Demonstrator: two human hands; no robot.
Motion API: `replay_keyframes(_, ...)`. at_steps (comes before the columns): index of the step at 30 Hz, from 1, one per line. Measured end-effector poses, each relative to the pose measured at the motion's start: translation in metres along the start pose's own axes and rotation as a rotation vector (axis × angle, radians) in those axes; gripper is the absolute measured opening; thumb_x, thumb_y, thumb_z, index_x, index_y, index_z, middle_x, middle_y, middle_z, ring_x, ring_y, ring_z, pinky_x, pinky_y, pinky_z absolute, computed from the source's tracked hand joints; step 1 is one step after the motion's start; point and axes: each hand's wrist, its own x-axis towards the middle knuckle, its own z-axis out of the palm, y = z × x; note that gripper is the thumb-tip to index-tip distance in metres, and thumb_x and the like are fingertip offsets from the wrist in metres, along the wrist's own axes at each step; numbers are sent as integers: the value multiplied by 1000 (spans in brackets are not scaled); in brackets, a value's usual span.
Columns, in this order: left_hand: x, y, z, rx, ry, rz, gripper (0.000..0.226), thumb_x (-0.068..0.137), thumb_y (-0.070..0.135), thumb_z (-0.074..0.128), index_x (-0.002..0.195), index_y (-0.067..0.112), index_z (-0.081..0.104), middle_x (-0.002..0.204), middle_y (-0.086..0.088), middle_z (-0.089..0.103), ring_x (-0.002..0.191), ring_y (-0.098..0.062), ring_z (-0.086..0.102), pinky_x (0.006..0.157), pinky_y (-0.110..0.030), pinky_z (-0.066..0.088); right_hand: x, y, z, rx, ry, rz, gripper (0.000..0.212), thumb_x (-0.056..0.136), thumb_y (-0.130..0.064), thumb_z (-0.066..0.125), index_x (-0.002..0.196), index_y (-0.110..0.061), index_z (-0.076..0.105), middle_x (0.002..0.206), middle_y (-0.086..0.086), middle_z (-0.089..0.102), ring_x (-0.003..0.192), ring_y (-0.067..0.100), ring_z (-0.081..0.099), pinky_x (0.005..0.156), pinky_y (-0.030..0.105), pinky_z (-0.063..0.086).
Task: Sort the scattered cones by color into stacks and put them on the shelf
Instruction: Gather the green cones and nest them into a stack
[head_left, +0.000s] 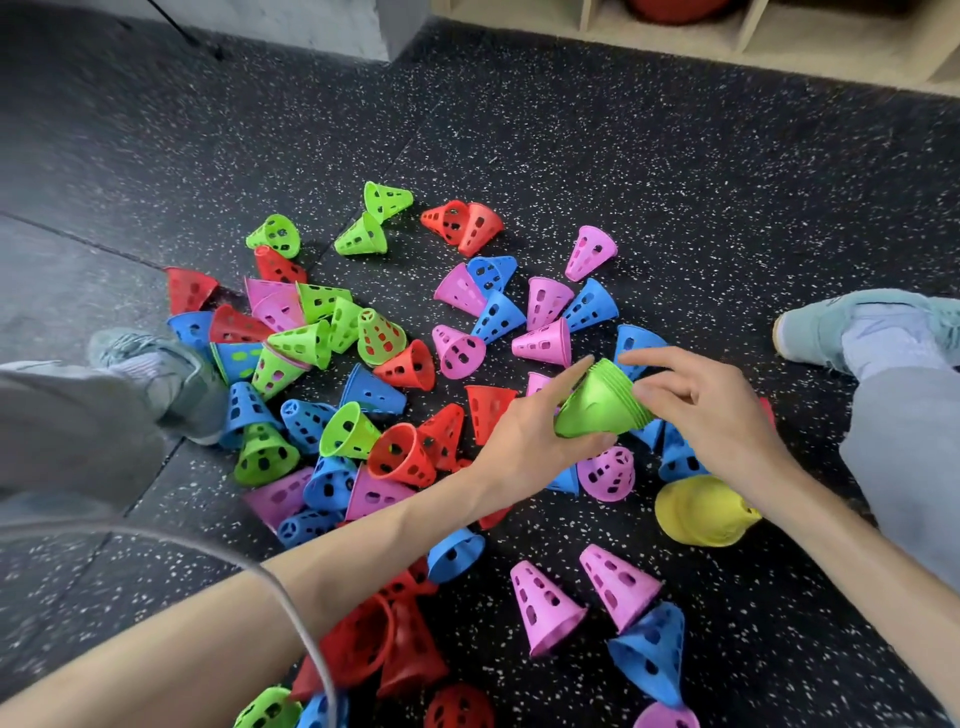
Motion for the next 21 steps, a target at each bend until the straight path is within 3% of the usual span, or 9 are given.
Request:
replay_keyframes(3, 1, -2, -3, 5, 14, 26, 79, 86, 33, 82, 152, 37, 39, 112, -3, 70, 78, -29, 68, 75, -50, 59, -2, 1, 4, 6, -55, 10, 35, 93, -16, 71, 120, -38, 66, 89, -13, 78, 89, 9, 73, 95, 36, 52)
replay_keyframes(6, 2, -2, -6, 41, 28, 57, 76, 85, 34, 82, 150, 34, 42, 105, -4, 71, 80, -26, 68, 76, -47, 59, -3, 3, 7, -12, -79, -6, 44, 92, -15, 74, 128, -36, 61, 88, -9, 77, 88, 18, 72, 97, 45, 53)
replay_keyframes(12, 4, -5, -6, 78, 30, 71, 74, 84, 35, 83, 147, 31, 45, 107, 2, 71, 85, -20, 68, 81, -42, 57, -3, 5, 8, -23, -75, -12, 47, 93, -13, 72, 130, -37, 56, 81, -18, 74, 80, 1, 69, 87, 30, 50)
replay_keyframes(17, 6, -6, -11, 98, 27, 89, 59, 89, 38, 79, 141, 28, 53, 102, 4, 71, 72, -18, 69, 67, -26, 55, -3, 8, 11, -12, -10, 2, 45, 94, -16, 71, 134, -32, 58, 87, -8, 77, 86, 8, 72, 94, 37, 55)
replay_keyframes(21, 10, -11, -18, 157, 34, 105, 53, 90, 46, 75, 137, 29, 57, 105, 9, 70, 79, -10, 66, 70, -23, 51, -2, 5, 12, 23, 25, -9, 46, 93, -17, 72, 134, -32, 57, 87, -4, 77, 88, 11, 73, 94, 35, 55)
